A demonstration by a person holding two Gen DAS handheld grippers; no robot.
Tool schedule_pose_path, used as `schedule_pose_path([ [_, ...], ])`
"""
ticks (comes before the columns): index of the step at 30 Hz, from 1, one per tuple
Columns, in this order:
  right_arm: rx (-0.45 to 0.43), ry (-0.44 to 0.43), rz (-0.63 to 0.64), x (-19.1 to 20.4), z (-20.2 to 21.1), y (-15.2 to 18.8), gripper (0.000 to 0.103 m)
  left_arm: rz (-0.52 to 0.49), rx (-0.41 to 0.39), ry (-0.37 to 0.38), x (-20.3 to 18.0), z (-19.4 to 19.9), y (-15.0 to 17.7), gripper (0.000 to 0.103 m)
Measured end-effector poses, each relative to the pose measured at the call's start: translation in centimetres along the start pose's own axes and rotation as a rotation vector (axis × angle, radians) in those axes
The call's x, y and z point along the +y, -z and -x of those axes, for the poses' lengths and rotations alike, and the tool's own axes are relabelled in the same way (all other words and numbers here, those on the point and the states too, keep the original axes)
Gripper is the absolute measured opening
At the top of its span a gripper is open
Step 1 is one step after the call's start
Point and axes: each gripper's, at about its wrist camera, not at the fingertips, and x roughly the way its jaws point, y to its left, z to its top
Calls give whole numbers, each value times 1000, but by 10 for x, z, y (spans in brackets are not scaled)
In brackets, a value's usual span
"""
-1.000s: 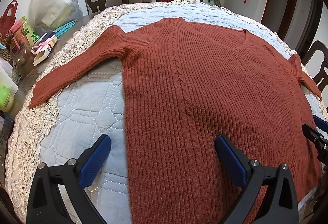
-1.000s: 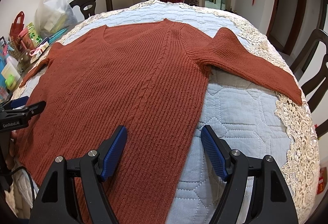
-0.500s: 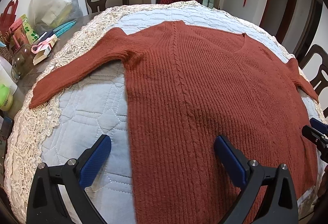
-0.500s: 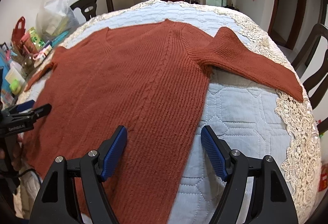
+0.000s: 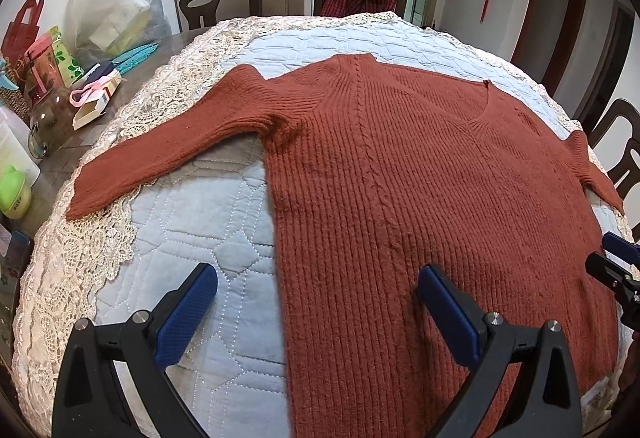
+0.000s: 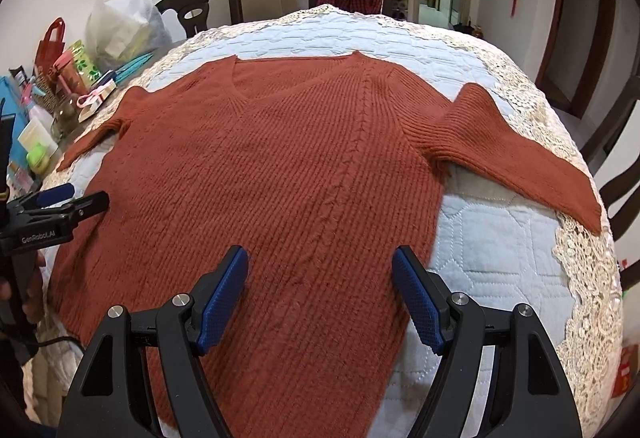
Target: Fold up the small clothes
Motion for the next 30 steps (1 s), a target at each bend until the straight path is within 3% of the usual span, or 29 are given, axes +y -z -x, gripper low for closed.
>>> schedule_pose_path([
  [16, 12, -12, 1, 5, -8, -8, 75, 45, -24, 5, 20, -3, -9, 99],
  [24, 1, -31, 25, 15, -11, -18, 75, 143, -63, -59, 68, -2, -18, 95],
  [30, 7, -43, 46, 22, -17, -22, 75, 306, -80, -88, 124, -4, -19, 86],
])
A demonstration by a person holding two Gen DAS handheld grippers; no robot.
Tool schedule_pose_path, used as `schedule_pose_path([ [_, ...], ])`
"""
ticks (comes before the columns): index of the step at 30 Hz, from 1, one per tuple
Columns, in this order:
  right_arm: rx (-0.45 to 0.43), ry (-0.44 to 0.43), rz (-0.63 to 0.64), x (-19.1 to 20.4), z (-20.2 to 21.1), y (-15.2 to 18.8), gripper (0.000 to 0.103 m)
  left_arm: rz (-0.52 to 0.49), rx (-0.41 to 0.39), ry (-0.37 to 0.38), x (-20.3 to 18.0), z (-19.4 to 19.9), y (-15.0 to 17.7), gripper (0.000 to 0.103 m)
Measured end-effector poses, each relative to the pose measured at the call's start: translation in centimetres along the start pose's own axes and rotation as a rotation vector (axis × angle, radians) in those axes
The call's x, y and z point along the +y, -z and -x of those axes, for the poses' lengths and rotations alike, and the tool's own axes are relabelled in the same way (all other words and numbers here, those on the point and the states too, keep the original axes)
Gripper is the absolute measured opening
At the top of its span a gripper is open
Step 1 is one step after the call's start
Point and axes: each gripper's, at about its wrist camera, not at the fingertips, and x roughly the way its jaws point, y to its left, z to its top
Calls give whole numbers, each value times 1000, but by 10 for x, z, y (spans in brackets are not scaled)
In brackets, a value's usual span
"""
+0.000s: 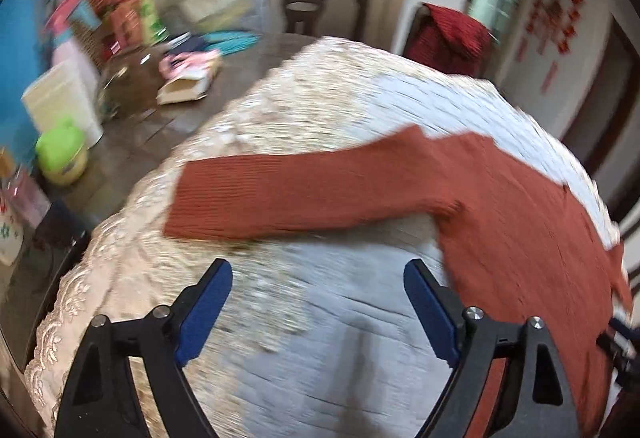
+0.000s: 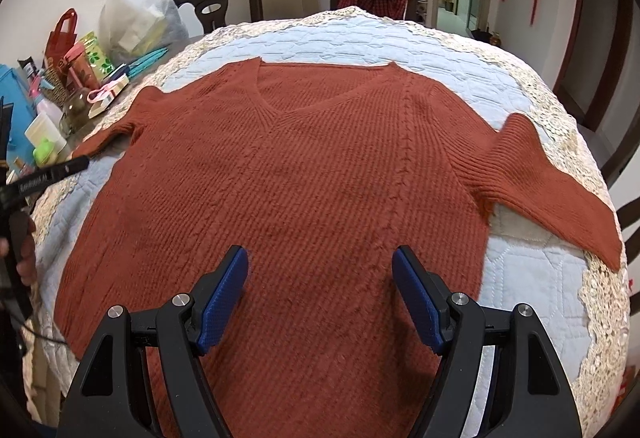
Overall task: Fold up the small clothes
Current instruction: 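Grasp the cuff of the sleeve nearest the left gripper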
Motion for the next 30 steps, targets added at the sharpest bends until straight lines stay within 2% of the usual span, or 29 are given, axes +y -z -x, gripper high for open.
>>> schedule_pose_path([
  [5, 9, -4, -2, 1, -6, -2, 75, 131, 34, 6, 34, -16, -6, 82],
  [10, 18, -3, -3, 1, -11, -4, 75, 206, 14, 29, 48, -24, -13, 76],
  [11, 18, -3, -3, 0, -12, -4, 75, 223, 5, 24, 51, -25, -16, 72],
  [13, 17, -3, -4, 0, -12, -5, 75, 243, -8, 14, 54, -28, -20, 63],
  [15, 16, -5, -6, -1, -12, -5, 75, 255, -16, -1, 58, -31, -24, 36],
  [17, 15, -8, -9, -2, -12, -5, 75, 261, -6, -9, 61, -37, -27, 22],
  [21, 10, -14, -15, -4, -12, -5, 75, 234, -29, -1, 58, -33, -34, 8],
  [23, 8, -15, -19, -6, -10, -5, 75, 204, -61, 26, 49, -23, -41, 8],
  [27, -5, -21, -35, -10, -6, -3, 75, 103, -138, 129, 10, 3, -61, 8],
  [30, -19, -25, -50, -13, -2, -2, 75, -6, -173, 226, -36, 18, -74, 8],
])
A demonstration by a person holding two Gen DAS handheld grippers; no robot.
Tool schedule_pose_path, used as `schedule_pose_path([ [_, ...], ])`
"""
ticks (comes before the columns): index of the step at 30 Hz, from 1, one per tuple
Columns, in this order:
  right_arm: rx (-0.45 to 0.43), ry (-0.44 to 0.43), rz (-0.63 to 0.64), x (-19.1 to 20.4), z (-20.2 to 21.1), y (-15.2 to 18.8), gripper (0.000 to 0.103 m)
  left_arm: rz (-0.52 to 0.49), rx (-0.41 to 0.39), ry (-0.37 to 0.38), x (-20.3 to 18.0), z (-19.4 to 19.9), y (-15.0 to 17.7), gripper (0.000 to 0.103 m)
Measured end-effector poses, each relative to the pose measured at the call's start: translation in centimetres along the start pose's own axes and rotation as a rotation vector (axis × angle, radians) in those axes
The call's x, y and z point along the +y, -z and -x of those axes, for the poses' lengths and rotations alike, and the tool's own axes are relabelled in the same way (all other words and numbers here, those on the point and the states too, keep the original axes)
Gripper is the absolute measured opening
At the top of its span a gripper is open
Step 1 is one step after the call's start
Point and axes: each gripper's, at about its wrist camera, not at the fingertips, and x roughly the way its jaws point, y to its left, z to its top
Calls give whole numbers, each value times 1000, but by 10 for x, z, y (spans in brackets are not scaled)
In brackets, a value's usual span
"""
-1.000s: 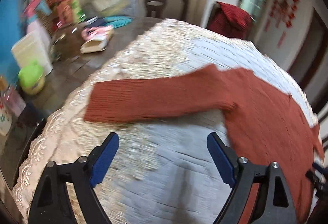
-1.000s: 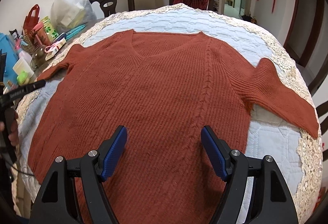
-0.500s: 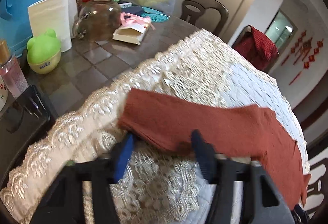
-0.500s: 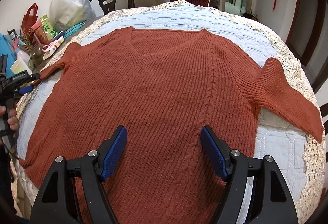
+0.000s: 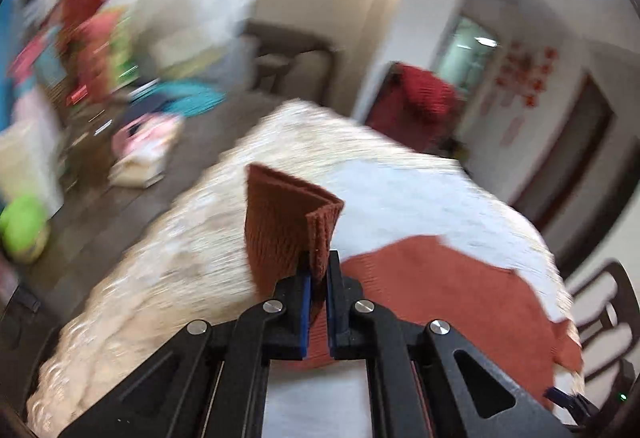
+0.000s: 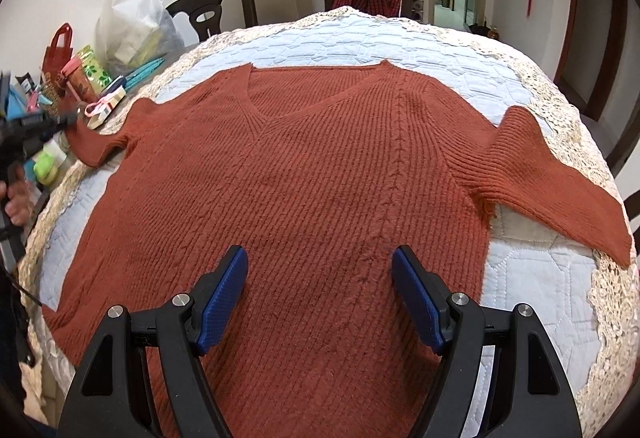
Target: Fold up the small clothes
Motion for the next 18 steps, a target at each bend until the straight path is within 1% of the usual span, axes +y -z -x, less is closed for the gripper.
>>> schedule_pose_path([
  [2, -7, -3, -9, -2, 3, 1, 75, -67, 7, 89, -38, -4, -4, 8],
  [5, -16, -4, -21, -6, 7, 4, 75, -149, 45, 221, -91, -15, 0, 8],
  [8, -23, 1, -35, -11, 12, 8, 75, -199, 102, 330, -131, -30, 12, 8],
  [10, -25, 4, -46, -15, 14, 9, 75, -227, 160, 395, -149, -41, 25, 8],
  [12, -27, 8, -56, -19, 16, 11, 75, -238, 213, 427, -159, -52, 34, 9],
  [13, -27, 8, -65, -22, 17, 11, 75, -245, 231, 429, -162, -55, 38, 9],
  [14, -28, 6, -69, -23, 17, 11, 75, -244, 242, 427, -160, -55, 40, 12],
  [15, -29, 3, -74, -24, 18, 11, 75, -237, 248, 433, -157, -54, 41, 20],
  [16, -30, 2, -75, -24, 18, 11, 75, -228, 246, 440, -154, -51, 40, 25],
  [17, -33, -2, -75, -24, 18, 10, 75, -218, 238, 445, -149, -47, 39, 32],
  [18, -35, -6, -74, -24, 18, 9, 75, -209, 221, 455, -144, -39, 38, 34],
])
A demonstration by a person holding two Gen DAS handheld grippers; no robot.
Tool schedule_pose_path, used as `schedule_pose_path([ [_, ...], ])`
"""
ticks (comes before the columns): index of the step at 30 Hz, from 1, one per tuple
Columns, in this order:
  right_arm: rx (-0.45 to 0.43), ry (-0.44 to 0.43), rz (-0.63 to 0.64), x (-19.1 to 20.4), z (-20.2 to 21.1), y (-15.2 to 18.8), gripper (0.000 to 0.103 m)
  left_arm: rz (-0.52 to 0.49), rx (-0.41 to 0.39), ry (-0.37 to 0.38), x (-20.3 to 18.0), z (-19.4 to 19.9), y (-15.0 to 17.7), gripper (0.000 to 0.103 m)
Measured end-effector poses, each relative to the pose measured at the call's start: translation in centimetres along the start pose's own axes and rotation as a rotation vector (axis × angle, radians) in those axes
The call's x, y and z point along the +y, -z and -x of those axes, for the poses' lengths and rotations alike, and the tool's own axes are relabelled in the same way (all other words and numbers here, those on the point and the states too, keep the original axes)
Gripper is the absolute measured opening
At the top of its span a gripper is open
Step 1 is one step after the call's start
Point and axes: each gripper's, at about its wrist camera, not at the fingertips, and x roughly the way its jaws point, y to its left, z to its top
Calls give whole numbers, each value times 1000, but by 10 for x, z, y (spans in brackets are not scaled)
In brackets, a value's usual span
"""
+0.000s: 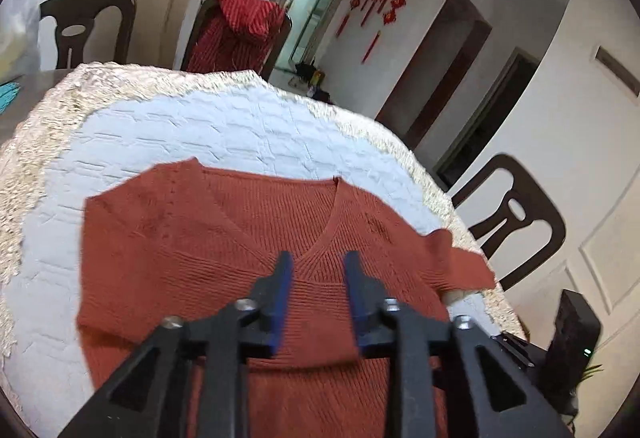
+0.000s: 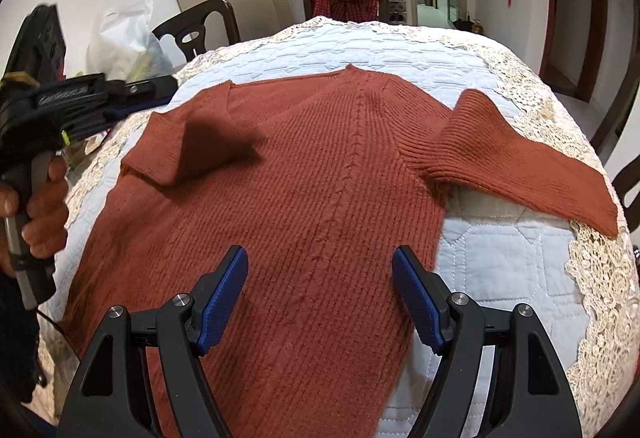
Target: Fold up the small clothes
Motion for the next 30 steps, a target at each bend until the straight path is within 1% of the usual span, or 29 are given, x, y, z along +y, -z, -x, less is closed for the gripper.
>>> schedule_pose_path([
  [1, -2, -4, 2, 1, 0, -1, 75, -5, -25, 2, 2, 10, 0, 35],
  [2, -3, -11, 4, 2, -1, -3, 75, -17, -48, -21, 5, 15, 1, 37],
  [3, -4, -17, 5, 4, -2, -5, 75, -25, -68, -62, 9, 21, 1, 39],
  [5, -2, -42, 0, 7, -4, -9, 75, -35, -90, -164, 22, 26, 2, 39],
  [7, 4, -63, -10, 11, -7, -16, 75, -20, -76, -250, 38, 26, 3, 39],
  [10, 2, -107, -20, 20, -15, -34, 75, 24, -48, -338, 63, 23, 4, 39],
  [11, 7, -108, -20, 23, -18, -38, 73, 26, -38, -370, 70, 20, 4, 39],
  [12, 16, -113, -17, 26, -25, -44, 71, 26, -35, -382, 73, 18, 5, 39],
  [15, 67, -133, -22, 32, -48, -57, 57, 14, -17, -390, 79, 11, 5, 39],
  [16, 88, -135, -22, 34, -58, -62, 49, 6, -16, -394, 80, 8, 3, 39],
  [17, 112, -129, -18, 37, -69, -65, 46, -1, -13, -391, 81, 6, 2, 39],
  [20, 144, -112, -5, 43, -88, -69, 46, -18, 12, -395, 90, -11, -7, 39],
  [22, 141, -91, 12, 48, -91, -73, 45, -10, 39, -429, 98, -23, -10, 39],
  [23, 139, -81, 13, 48, -90, -74, 35, -7, 44, -436, 102, -29, -11, 39],
  [24, 137, -79, 19, 47, -88, -74, 25, -9, 51, -436, 105, -33, -11, 37],
  [25, 139, -91, 25, 48, -88, -75, 8, -6, 60, -438, 107, -38, -11, 31],
  [26, 139, -90, 28, 47, -87, -76, 6, 4, 65, -429, 110, -39, -10, 14],
  [27, 137, -86, 35, 48, -87, -78, 6, 15, 64, -415, 113, -39, -10, 12],
  [28, 125, -98, 42, 48, -85, -82, 4, 33, 50, -400, 115, -37, -9, 12],
  [30, 95, -116, 42, 49, -82, -92, 4, 68, 17, -368, 118, -28, -9, 11],
])
